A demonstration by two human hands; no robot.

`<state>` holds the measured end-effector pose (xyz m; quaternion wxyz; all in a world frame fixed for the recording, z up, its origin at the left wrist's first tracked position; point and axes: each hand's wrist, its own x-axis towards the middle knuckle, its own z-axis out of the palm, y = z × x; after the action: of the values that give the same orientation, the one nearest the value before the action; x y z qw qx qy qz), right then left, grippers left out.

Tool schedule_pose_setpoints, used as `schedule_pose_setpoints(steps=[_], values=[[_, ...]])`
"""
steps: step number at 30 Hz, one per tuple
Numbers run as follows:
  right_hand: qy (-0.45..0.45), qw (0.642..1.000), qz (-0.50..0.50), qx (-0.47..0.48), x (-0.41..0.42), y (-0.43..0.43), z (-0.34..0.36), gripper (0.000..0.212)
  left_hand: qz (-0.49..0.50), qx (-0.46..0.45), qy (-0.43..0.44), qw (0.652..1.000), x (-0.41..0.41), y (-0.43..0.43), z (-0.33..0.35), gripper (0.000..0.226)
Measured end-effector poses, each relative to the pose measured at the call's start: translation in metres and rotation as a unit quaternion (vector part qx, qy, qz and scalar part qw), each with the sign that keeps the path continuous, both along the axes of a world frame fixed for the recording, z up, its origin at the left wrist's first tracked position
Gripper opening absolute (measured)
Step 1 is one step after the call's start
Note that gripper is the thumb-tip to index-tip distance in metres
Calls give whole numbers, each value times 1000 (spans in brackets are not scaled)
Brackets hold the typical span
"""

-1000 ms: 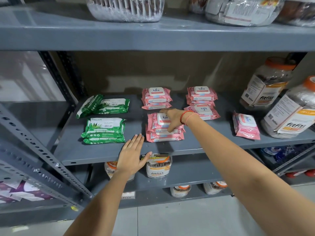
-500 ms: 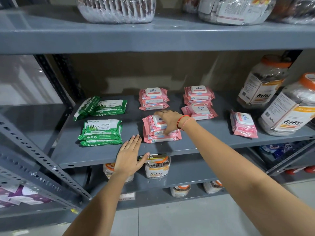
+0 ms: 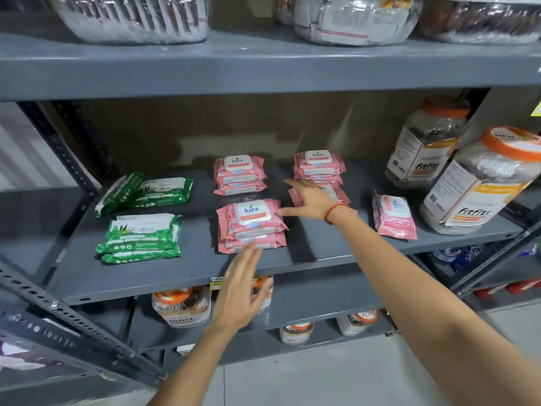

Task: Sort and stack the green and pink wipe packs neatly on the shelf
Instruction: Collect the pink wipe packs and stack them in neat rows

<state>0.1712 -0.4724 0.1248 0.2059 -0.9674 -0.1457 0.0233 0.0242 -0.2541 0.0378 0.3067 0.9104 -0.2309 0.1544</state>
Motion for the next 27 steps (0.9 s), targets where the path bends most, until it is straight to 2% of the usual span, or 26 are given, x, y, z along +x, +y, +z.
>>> schedule_pose_setpoints(steps=[3, 7, 9, 12, 16, 19, 27], values=[[5, 999, -48, -10, 13, -34, -3, 85, -52, 30, 6, 998, 13, -37, 5, 57], [27, 991, -81, -106, 26, -59, -11, 92, -113, 108, -1, 988, 34, -73, 6, 56], [41, 984, -81, -153, 32, -65, -15, 97, -124, 160, -1, 979, 43, -84, 1, 59], [56, 982, -60, -172, 42, -67, -16, 103, -109, 201, 16, 973, 52, -88, -13, 60], [68, 978, -24, -196, 55, -65, -12, 104, -85, 186, 23, 979, 56, -87, -23, 53], [61, 968, 0, -245, 61, -64, -11, 96, -85, 189, 16, 978, 60, -88, -25, 52], [1, 953, -26, -301, 52, -63, -4, 83, -70, 226, -18, 971, 59, -90, -30, 51]])
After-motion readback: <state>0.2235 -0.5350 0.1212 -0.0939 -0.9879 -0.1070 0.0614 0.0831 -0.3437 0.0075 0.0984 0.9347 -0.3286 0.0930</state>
